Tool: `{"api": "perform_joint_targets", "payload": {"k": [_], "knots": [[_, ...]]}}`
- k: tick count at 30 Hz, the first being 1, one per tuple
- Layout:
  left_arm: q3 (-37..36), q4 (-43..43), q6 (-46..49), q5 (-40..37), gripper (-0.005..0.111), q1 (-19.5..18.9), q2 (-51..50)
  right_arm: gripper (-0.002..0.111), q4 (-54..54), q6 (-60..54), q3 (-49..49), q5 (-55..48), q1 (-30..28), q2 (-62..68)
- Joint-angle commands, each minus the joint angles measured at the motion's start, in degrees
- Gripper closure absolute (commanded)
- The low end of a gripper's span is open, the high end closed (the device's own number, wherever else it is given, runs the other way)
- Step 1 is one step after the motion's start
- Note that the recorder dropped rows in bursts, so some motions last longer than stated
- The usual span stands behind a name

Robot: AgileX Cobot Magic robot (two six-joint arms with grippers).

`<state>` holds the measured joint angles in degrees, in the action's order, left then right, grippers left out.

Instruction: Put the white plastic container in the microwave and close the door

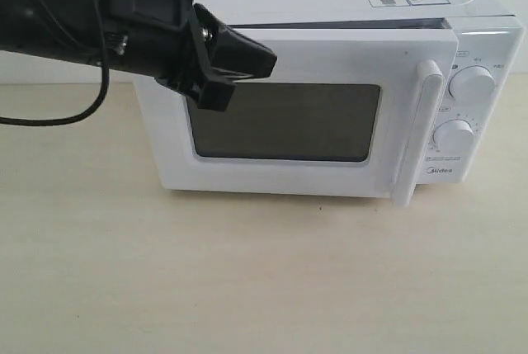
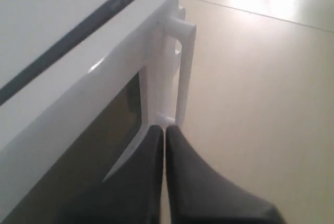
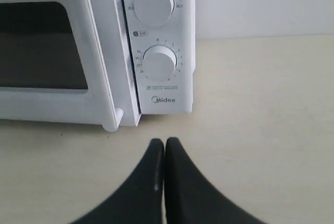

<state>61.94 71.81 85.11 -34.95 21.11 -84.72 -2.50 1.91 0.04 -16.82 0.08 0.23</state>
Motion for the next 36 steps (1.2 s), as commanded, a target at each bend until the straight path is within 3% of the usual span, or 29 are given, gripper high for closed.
{"api": "perform_joint_targets", "payload": {"k": [1,11,13,17,18,19,20,21,23,24,25,26,29,32,36], "knots": [[0.4,-1.5,-3.8,-1.1,0.103,0.3,5.2,0.108,1.0,-2.2,0.0,8.4,-0.1,-0.2],[0.4,-18.7,-20.5,-6.1,0.103,0.2,14.2,0.108,-0.7,-0.1,0.0,43.2,-0.1,-0.2],[-0.1,-20.5,-22.4,-9.5,0.103,0.2,16.0,0.108,-0.7,0.0,0.0,53.9,-0.1,-0.2],[-2.6,-19.8,-25.2,-7.8,0.103,0.2,19.0,0.108,-0.7,1.1,0.0,70.4,-0.1,-0.2],[-3.3,-19.8,-25.4,-7.1,0.103,0.2,20.1,0.108,-0.7,2.8,0.0,74.7,-0.1,-0.2],[-4.7,-19.8,-25.4,-6.0,0.103,0.2,21.8,0.108,-0.6,11.4,0.0,79.4,-0.1,-0.2],[-5.5,-19.8,-25.4,-4.9,0.103,0.2,22.8,0.108,-0.6,16.5,-0.2,78.9,-0.1,-0.2],[-6.1,-19.8,-25.4,-4.1,0.103,0.2,23.4,0.108,0.0,19.5,-1.8,76.8,-0.1,-0.2],[-7.3,-19.8,-25.2,-0.7,0.103,0.2,24.9,0.108,6.7,22.1,-8.7,59.0,-0.1,-0.2],[-7.5,-19.1,-25.2,-0.1,0.103,0.2,25.4,0.108,14.7,26.1,-15.0,45.2,-0.1,-0.2],[-7.5,-18.4,-25.2,0.0,0.103,0.2,25.4,0.108,17.7,29.3,-17.5,40.1,-0.1,0.8],[-7.5,-17.2,-25.2,0.2,0.103,0.2,25.4,0.108,22.2,37.7,-23.0,29.2,-0.1,4.0],[-7.5,-16.7,-25.2,0.3,0.103,0.2,25.4,0.108,24.0,42.9,-30.1,13.5,-0.1,10.5],[-7.5,-16.7,-25.2,0.2,0.103,0.2,25.4,0.108,13.1,38.7,-32.2,-2.5,-0.1,19.0],[-7.5,-16.7,-25.2,-1.2,0.103,0.2,25.4,0.108,-8.5,19.0,-32.2,-15.2,-0.1,26.8]]}}
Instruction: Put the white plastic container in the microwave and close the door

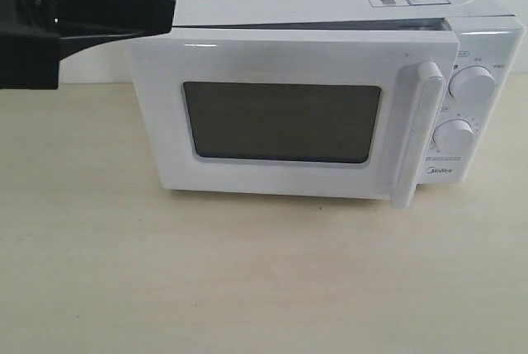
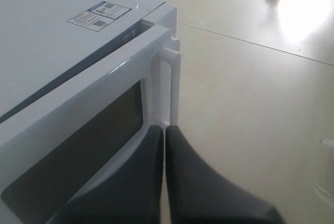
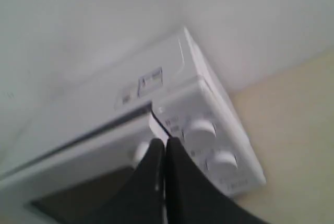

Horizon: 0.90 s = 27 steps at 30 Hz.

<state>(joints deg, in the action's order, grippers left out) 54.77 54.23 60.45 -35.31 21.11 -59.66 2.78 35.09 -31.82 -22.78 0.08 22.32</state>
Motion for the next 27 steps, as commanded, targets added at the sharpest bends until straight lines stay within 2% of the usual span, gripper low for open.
{"api": "perform_joint_targets", "payload": {"k": [1,5,10,13,15,20,27], "knots": [[-0.4,0.8,-0.5,-1.1,0.103,0.2,0.4,0.108,-18.3,-20.0,-0.3,-12.4,-0.1,6.3],[-1.3,0.8,-0.5,-1.1,0.103,0.2,0.4,0.108,-31.0,-33.6,-0.3,-18.3,-0.1,9.6],[-2.1,1.0,-0.5,-0.8,0.103,0.2,0.3,0.108,-58.3,-61.9,-0.3,-22.0,-0.1,14.1],[-2.2,1.3,-0.5,-1.3,0.103,0.2,0.3,0.108,-71.1,-70.0,-0.3,-20.3,-0.1,16.5],[-2.2,1.4,-0.5,-1.5,0.103,0.2,0.3,0.108,-75.1,-73.2,-0.3,-16.1,-0.1,17.2],[-2.2,2.1,-0.5,-1.9,0.103,0.2,0.3,0.108,-77.1,-74.6,-0.3,-4.1,-0.1,17.2],[-2.2,2.3,-0.5,-1.1,0.103,0.2,0.3,0.108,-86.7,-94.4,-0.3,-12.6,-0.1,20.9]]}}
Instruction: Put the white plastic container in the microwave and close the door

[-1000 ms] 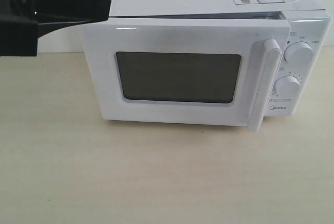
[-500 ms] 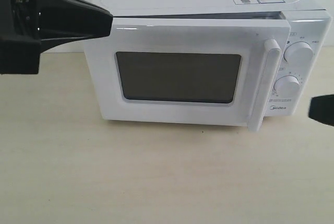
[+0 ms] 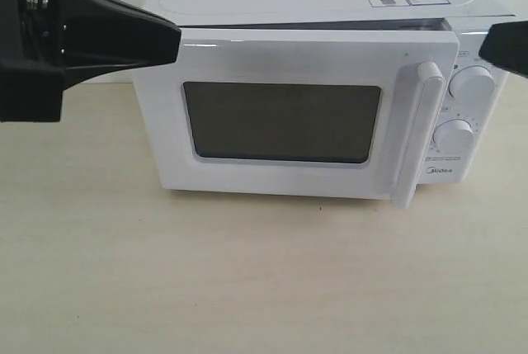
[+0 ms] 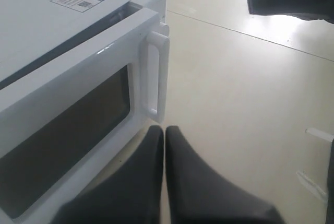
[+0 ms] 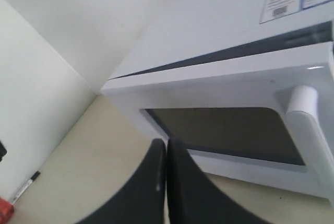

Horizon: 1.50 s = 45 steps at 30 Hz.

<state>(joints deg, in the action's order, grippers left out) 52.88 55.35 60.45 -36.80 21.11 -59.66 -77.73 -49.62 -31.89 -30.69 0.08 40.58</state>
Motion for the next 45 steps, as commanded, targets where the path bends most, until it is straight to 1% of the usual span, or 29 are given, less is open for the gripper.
{"api": "perform_joint_targets", "payload": {"k": [1,6,10,14,17,20,24,25,36,41,45], "knots": [[-0.3,1.2,-0.5,0.4,0.103,0.2,0.3,0.108,-7.8,-12.1,-0.3,-5.8,-0.1,3.8],[-0.3,1.7,-0.5,0.6,0.103,0.2,0.3,0.108,-12.9,-21.5,-0.3,-6.6,-0.1,10.5],[-0.3,4.5,-0.5,0.9,0.103,0.2,0.3,0.108,-18.1,-29.0,-0.2,-5.0,-0.1,14.2],[-0.3,4.8,-0.5,1.5,0.103,0.2,0.3,0.108,-22.2,-32.7,-0.2,-2.4,-0.1,15.5],[-0.3,4.8,-0.5,2.6,0.103,0.2,0.3,0.108,-22.2,-36.3,-0.2,2.3,-0.1,15.5],[-0.3,4.9,-0.5,2.7,0.103,0.2,0.3,0.108,-22.2,-36.9,-0.2,7.5,-0.1,15.5],[-0.3,4.9,-0.5,2.7,0.103,0.2,0.3,0.108,-22.2,-35.7,-0.8,19.2,-0.1,15.5],[-0.3,4.9,-0.5,2.7,0.103,0.2,0.3,0.108,-22.2,-34.9,-0.8,20.2,-0.1,15.5],[-0.3,4.9,-0.5,3.0,0.103,0.2,0.3,0.108,-22.2,-33.3,-0.8,3.6,-0.1,15.3],[-0.3,4.9,-0.5,3.0,0.103,0.2,0.3,0.108,-22.2,-25.5,-0.8,2.1,-0.1,15.3],[-0.3,4.9,-0.5,3.0,0.103,0.2,0.3,0.108,-22.2,-21.5,-0.8,2.1,-0.1,15.3]]}}
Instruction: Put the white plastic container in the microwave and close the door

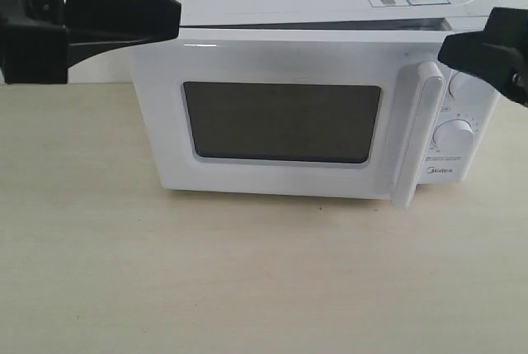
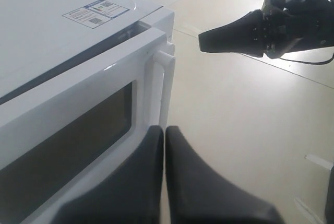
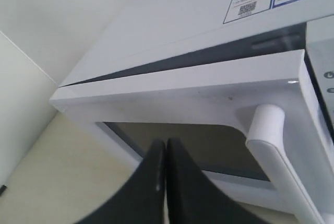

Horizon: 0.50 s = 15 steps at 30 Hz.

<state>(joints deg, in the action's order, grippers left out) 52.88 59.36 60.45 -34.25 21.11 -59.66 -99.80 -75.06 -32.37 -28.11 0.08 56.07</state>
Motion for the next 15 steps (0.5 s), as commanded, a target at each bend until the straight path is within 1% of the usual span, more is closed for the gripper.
{"api": "perform_joint_targets", "payload": {"k": [1,3,5,6,8,9,11,15], "knots": [[-0.3,0.8,-0.5,0.4,0.103,0.2,0.3,0.108,0.0,4.8,-0.3,-0.7,-0.1,-0.2],[-0.3,0.8,-0.5,0.4,0.103,0.2,0.3,0.108,1.8,5.7,-0.3,-0.7,-0.1,-0.2],[-0.3,0.8,-0.5,0.4,0.103,0.2,0.3,0.108,6.2,8.9,-0.3,2.6,-0.1,-0.2],[-0.3,0.8,-0.5,0.4,0.103,0.2,0.3,0.108,9.2,11.9,-0.3,5.2,-0.1,-0.2],[-0.3,0.8,-0.5,0.4,0.103,0.2,0.3,0.108,18.2,24.3,-0.3,11.6,0.6,-0.2],[-0.3,0.8,-0.5,0.4,0.103,0.2,0.3,0.108,24.1,31.8,-0.3,14.4,1.4,-0.2],[-0.3,0.8,-0.5,0.2,0.103,0.2,0.3,0.108,33.4,40.3,-0.3,17.4,3.2,-0.2],[-0.3,0.8,-0.5,0.2,0.103,0.2,0.3,0.108,40.6,44.0,-0.3,20.5,10.3,-0.2]]}}
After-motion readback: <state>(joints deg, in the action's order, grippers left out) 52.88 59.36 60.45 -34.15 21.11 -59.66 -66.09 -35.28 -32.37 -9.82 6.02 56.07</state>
